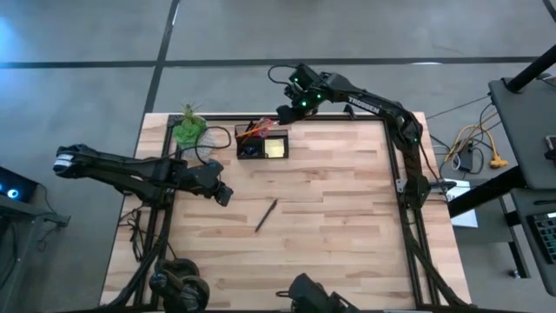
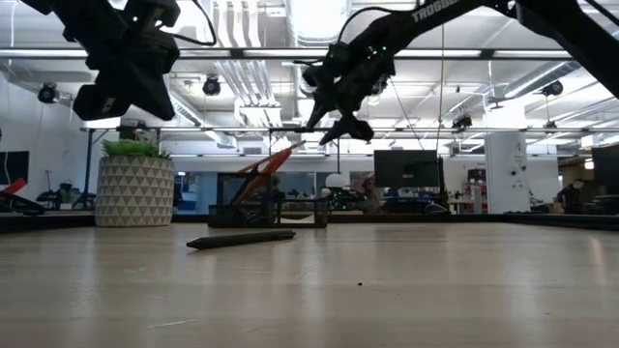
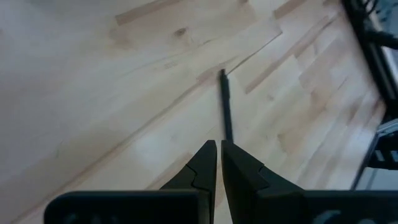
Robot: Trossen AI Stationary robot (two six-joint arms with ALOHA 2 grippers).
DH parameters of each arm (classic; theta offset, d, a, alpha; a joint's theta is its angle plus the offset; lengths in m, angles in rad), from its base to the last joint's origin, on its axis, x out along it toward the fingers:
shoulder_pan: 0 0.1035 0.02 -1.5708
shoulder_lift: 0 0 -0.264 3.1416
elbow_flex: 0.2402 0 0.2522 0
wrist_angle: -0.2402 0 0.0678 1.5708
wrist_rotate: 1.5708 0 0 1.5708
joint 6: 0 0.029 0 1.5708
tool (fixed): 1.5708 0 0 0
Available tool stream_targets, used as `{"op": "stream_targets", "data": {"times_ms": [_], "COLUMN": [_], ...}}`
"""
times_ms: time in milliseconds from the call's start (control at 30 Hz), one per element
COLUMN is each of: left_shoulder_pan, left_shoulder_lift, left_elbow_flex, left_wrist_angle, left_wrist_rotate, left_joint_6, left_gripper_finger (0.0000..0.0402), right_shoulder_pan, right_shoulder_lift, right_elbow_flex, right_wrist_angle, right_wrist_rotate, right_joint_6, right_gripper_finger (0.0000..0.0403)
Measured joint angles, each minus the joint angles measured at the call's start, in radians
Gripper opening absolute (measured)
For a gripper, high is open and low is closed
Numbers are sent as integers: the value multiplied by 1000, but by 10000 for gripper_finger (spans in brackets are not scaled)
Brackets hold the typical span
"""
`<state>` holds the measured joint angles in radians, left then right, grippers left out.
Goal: Pick and place office supplies into organizer
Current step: Put the pencil into the top left section of the black desk organizer
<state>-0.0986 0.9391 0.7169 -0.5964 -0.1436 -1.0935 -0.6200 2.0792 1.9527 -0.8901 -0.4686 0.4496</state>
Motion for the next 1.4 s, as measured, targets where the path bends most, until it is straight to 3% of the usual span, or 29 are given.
{"op": "stream_targets", "data": {"times_ms": [833, 1400], "left_shoulder_pan": [0, 0], "left_shoulder_lift": [17, 23], "left_elbow_flex": [-3, -4], "left_wrist_angle": [39, 37], "left_wrist_rotate": [4, 4], "left_joint_6": [-2, 1], "left_gripper_finger": [8, 8], "right_shoulder_pan": [-6, -7], "right_shoulder_lift": [1, 1], "right_elbow_flex": [-170, -173], "right_wrist_angle": [322, 342], "right_wrist_rotate": [-77, -82], "right_joint_6": [46, 45], "right_gripper_finger": [193, 124]}}
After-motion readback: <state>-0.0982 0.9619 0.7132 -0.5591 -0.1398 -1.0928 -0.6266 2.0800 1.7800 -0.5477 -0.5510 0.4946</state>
